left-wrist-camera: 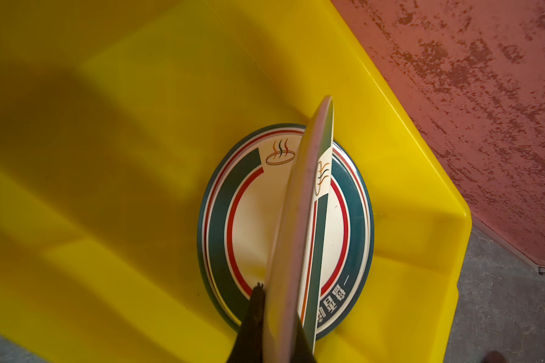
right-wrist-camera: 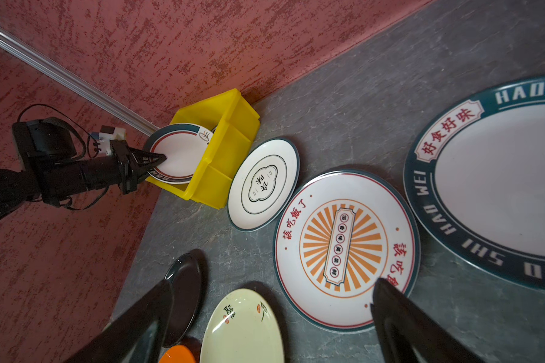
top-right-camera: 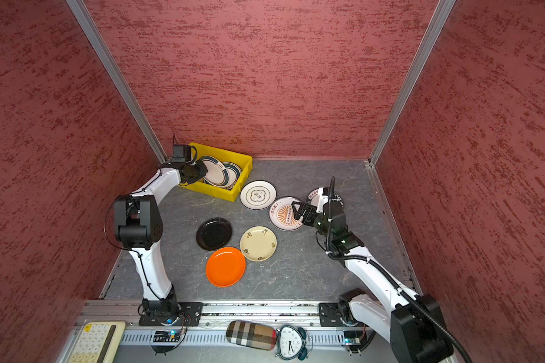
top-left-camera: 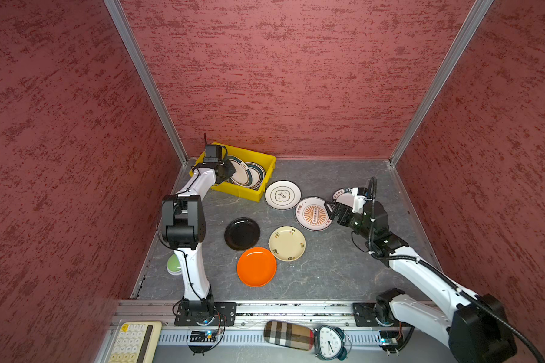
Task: Place the plates into the plastic bin on the countertop
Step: 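Lower the plate into the bin and open the left gripper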
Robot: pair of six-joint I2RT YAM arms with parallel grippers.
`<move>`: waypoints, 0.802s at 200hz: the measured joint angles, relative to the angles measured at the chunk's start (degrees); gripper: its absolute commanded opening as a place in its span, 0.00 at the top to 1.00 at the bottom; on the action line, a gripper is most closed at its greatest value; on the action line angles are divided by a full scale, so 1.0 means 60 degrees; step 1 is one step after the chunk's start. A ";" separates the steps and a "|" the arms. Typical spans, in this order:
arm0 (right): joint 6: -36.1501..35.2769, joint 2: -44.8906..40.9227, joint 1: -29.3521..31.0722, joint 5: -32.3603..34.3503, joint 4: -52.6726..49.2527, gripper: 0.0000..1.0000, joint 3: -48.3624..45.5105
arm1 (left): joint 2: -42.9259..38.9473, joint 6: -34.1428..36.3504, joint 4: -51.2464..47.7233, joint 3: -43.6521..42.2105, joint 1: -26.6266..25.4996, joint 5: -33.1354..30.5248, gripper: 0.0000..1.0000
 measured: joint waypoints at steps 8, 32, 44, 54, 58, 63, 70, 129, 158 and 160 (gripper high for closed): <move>0.0029 0.0007 0.0000 0.0000 0.0004 0.01 -0.0011 | 0.0146 0.0044 -0.0095 0.0200 -0.0015 0.0004 0.98; 0.0084 0.0033 0.0000 0.0000 0.0004 0.01 -0.0015 | 0.0590 0.0153 -0.0386 0.0787 -0.0047 0.0022 0.89; 0.0106 0.0033 0.0000 0.0000 0.0004 0.01 -0.0029 | 0.0769 0.0197 -0.0463 0.1071 -0.0080 0.0036 0.83; 0.0113 0.0033 0.0000 0.0000 -0.0004 0.01 -0.0047 | 0.0852 0.0295 -0.0572 0.1224 -0.0102 0.0025 0.75; 0.0113 0.0033 0.0000 0.0000 -0.0015 0.01 -0.0062 | 0.0885 0.0277 -0.0605 0.1257 -0.0117 0.0025 0.73; 0.0113 0.0033 0.0000 0.0000 -0.0018 0.01 -0.0076 | 0.0896 0.0273 -0.0670 0.1282 -0.0124 0.0011 0.72; 0.0120 0.0033 0.0000 0.0000 -0.0036 0.01 -0.0098 | 0.0900 0.0328 -0.0754 0.1297 -0.0135 0.0000 0.72; 0.0215 0.0044 0.0000 0.0007 -0.0120 0.01 -0.0284 | 0.0900 0.0576 -0.1184 0.1417 -0.0295 -0.0036 0.53; 0.0222 0.0040 0.0000 0.0007 -0.0186 0.01 -0.0302 | 0.0911 0.0732 -0.1257 0.1424 -0.0328 -0.0135 0.26; 0.0222 0.0040 0.0000 0.0007 -0.0186 0.01 -0.0302 | 0.0911 0.0801 -0.1271 0.1424 -0.0331 -0.0142 0.22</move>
